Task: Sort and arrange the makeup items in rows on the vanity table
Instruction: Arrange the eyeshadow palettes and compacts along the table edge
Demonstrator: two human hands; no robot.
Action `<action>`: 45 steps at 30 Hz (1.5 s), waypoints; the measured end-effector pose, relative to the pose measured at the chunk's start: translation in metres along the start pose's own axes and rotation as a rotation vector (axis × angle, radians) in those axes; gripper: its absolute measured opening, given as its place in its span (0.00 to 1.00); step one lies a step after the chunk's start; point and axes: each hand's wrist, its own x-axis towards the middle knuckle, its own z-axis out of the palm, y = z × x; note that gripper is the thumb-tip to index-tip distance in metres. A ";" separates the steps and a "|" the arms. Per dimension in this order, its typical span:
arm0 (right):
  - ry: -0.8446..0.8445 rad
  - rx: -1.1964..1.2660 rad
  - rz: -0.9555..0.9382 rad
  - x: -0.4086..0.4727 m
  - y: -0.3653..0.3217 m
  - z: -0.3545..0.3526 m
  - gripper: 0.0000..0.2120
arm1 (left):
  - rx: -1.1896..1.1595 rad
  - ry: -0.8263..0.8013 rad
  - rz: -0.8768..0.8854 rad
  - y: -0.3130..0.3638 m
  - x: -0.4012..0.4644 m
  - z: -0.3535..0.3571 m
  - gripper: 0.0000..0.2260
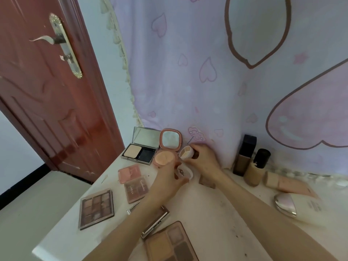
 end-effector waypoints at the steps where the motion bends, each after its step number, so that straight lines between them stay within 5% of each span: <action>1: 0.011 -0.036 -0.024 0.001 0.001 -0.001 0.08 | 0.047 0.006 -0.002 0.000 0.000 0.001 0.26; 12: 0.017 -0.318 0.089 0.007 0.003 0.000 0.19 | 0.262 0.127 0.029 0.006 0.001 0.005 0.19; 16: 0.014 -0.322 0.069 0.004 0.002 -0.004 0.06 | 0.242 0.134 0.056 0.007 0.001 0.003 0.18; 20: 0.072 -0.271 0.070 -0.008 0.005 -0.017 0.11 | 0.263 0.123 0.111 0.007 -0.005 0.000 0.20; 26: -0.042 -0.361 0.021 -0.042 0.016 -0.035 0.18 | 0.335 -0.044 0.343 0.022 -0.014 0.007 0.16; 33: -0.222 -0.700 -0.023 -0.061 0.019 -0.038 0.22 | 0.615 -0.151 0.260 0.028 -0.014 0.019 0.17; 37: -0.181 -0.614 -0.074 -0.068 0.015 -0.041 0.24 | 0.541 -0.146 0.284 0.027 -0.020 0.010 0.18; 45: -0.154 -0.170 -0.178 -0.097 -0.018 -0.053 0.31 | 0.034 -0.133 0.351 0.044 -0.053 -0.045 0.14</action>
